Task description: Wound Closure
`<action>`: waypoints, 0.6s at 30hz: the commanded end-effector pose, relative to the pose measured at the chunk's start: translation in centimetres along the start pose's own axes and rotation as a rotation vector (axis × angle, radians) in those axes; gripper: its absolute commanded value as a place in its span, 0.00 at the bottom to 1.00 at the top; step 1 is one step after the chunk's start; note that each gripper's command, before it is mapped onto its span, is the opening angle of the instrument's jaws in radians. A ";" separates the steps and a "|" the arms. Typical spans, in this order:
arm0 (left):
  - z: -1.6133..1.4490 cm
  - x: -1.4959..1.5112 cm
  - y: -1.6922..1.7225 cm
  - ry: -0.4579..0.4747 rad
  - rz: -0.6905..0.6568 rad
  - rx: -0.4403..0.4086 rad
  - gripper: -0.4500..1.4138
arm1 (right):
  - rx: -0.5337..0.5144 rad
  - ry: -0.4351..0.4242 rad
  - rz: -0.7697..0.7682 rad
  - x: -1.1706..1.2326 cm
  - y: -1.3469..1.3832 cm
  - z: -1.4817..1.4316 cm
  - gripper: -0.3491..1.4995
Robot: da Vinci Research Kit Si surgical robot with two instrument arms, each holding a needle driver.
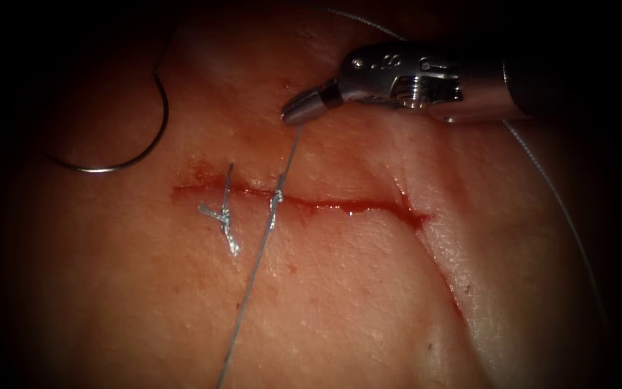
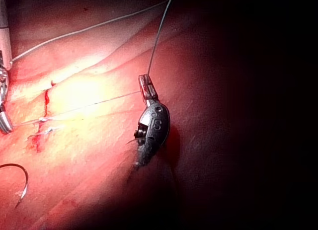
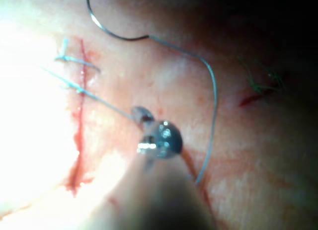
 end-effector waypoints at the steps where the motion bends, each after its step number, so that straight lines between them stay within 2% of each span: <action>1: 0.06 -0.03 0.00 -0.002 0.002 0.002 0.00 | -0.020 0.015 0.015 0.07 -0.04 0.03 0.71; 2: 0.09 0.04 -0.08 0.001 0.016 -0.002 0.00 | -0.055 0.033 0.037 0.14 -0.08 -0.07 0.77; 5: 0.15 0.15 -0.26 0.003 0.029 0.001 0.00 | -0.142 0.047 0.098 0.26 -0.06 -0.32 0.84; 6: 0.15 0.15 -0.26 0.003 0.029 0.001 0.00 | -0.142 0.047 0.098 0.26 -0.06 -0.32 0.84; 7: 0.16 0.18 -0.33 0.004 0.034 0.002 0.00 | -0.185 0.049 0.124 0.31 -0.02 -0.45 0.87; 9: 0.16 0.21 -0.38 0.003 0.036 0.004 0.00 | -0.202 0.050 0.141 0.34 0.00 -0.52 0.88; 11: 0.15 0.26 -0.51 0.002 0.043 0.011 0.00 | -0.263 0.054 0.186 0.42 0.08 -0.80 0.89; 14: 0.15 0.28 -0.64 0.001 0.041 0.015 0.00 | -0.323 0.056 0.230 0.53 0.10 -1.00 0.89; 17: 0.15 0.27 -0.73 -0.004 0.043 0.014 0.00 | -0.366 0.072 0.256 0.60 0.05 -1.04 0.89; 18: 0.16 0.24 -0.83 -0.019 0.041 0.012 0.00 | -0.392 0.099 0.267 0.67 -0.07 -1.01 0.89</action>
